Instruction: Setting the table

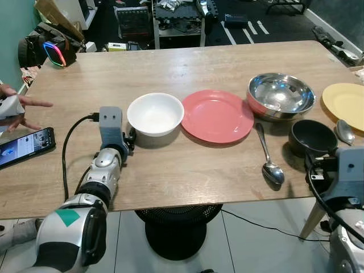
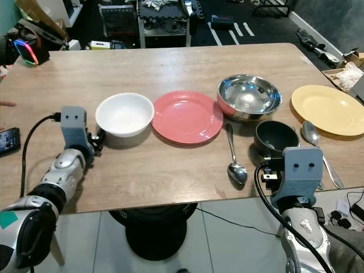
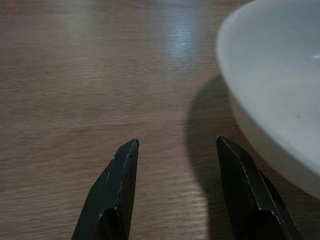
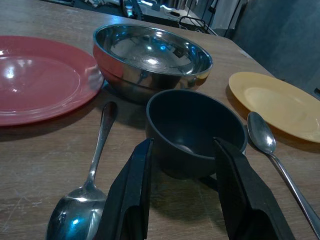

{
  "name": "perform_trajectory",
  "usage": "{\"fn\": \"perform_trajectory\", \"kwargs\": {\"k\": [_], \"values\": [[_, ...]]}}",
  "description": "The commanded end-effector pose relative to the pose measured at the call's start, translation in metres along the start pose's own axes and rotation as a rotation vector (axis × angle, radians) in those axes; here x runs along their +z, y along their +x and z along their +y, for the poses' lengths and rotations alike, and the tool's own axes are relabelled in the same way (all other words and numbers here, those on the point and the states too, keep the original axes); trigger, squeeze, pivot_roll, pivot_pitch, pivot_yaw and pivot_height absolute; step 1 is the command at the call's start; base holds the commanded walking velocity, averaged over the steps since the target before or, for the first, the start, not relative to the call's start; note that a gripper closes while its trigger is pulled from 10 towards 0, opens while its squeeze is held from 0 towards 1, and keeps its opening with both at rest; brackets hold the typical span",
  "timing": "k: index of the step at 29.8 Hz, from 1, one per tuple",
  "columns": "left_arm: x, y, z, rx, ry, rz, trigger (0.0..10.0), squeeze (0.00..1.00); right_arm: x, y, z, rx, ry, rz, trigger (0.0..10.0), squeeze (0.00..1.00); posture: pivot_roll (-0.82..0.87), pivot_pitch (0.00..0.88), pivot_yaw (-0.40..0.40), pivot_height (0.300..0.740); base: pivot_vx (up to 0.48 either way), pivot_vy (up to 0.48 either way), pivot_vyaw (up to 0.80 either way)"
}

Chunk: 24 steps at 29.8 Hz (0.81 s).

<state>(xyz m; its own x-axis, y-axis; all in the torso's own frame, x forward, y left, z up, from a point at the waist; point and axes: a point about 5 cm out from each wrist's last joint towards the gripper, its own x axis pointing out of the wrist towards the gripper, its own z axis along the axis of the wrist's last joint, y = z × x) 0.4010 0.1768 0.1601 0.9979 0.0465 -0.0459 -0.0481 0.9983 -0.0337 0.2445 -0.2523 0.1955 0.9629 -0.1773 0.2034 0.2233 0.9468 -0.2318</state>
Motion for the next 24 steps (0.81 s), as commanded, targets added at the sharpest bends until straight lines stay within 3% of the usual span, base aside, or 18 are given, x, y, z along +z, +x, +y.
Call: {"fn": "perform_trajectory", "kwargs": {"k": [1,8,10,15,24], "values": [[-0.002,0.0,0.002,0.015,-0.016,0.013,10.0,0.0,-0.002,-0.002,-0.002,-0.009,0.008,0.012,10.0,0.0,-0.43,0.185,0.112,0.74,0.0,0.0,0.0],[0.003,0.001,-0.001,0.006,0.003,-0.002,10.0,0.0,-0.001,0.0,-0.001,-0.009,0.012,0.007,10.0,0.0,-0.43,0.178,0.117,0.74,0.0,0.0,0.0],[0.0,0.0,-0.004,-0.008,0.037,0.007,10.0,0.0,-0.001,0.0,-0.001,-0.01,0.011,0.006,10.0,0.0,-0.44,0.182,0.116,0.74,0.0,0.0,0.0],[-0.012,-0.003,-0.006,-0.011,0.035,0.039,10.0,0.0,-0.001,-0.005,-0.005,-0.016,0.003,0.012,10.0,0.0,-0.45,0.195,0.114,0.74,0.0,0.0,0.0],[-0.016,-0.004,-0.007,-0.01,0.023,0.052,10.0,0.0,0.0,-0.007,-0.007,-0.014,-0.002,0.014,10.0,0.0,-0.46,0.202,0.11,0.74,0.0,0.0,0.0]]}}
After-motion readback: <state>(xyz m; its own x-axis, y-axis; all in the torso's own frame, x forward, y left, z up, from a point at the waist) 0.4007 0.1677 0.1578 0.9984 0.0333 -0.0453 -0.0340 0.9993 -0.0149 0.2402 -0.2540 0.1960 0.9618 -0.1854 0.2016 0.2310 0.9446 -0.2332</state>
